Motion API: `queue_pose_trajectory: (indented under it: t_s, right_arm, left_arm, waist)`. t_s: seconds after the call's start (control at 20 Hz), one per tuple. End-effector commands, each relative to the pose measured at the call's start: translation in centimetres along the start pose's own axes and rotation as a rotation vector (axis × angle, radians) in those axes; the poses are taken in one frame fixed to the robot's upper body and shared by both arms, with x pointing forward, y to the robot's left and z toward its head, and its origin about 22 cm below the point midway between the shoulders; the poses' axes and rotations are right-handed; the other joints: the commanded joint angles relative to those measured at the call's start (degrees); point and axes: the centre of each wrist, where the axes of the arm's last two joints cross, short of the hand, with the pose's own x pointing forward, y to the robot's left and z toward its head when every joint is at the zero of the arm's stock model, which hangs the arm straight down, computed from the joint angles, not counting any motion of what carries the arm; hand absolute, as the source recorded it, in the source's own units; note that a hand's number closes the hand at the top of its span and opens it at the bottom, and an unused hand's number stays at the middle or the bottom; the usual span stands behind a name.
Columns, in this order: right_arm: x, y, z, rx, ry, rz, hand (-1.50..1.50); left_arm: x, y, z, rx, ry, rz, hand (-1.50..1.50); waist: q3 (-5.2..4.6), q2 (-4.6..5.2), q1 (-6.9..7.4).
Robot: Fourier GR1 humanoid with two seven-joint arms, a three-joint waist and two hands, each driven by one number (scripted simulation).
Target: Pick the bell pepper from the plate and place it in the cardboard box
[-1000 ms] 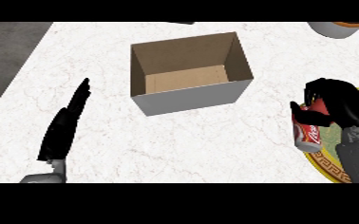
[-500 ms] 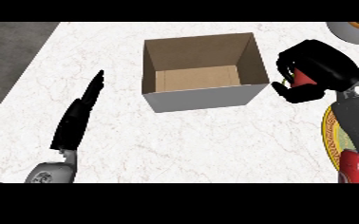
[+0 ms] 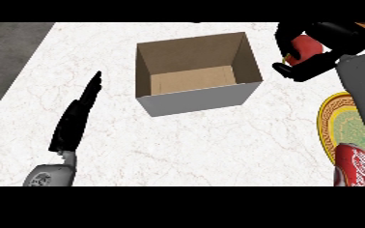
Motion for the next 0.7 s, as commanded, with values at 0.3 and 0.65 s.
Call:
queue_pose_trajectory:
  t_s: [0.3,0.65]
  right_arm:
    - [1.1,-4.4,-7.7,0.059,-0.283,-0.257,1.50]
    - [3.3,-1.7,-14.4,0.126,-0.309,-0.264,1.50]
  left_arm:
    - [-0.9,1.1,0.0,0.051,0.038,0.007,0.00]
    - [-1.9,3.6,0.7,0.076,0.071,0.004,0.00]
  waist:
    - [-0.22,-0.89,-3.00]
    - [-0.22,-1.62,-5.36]
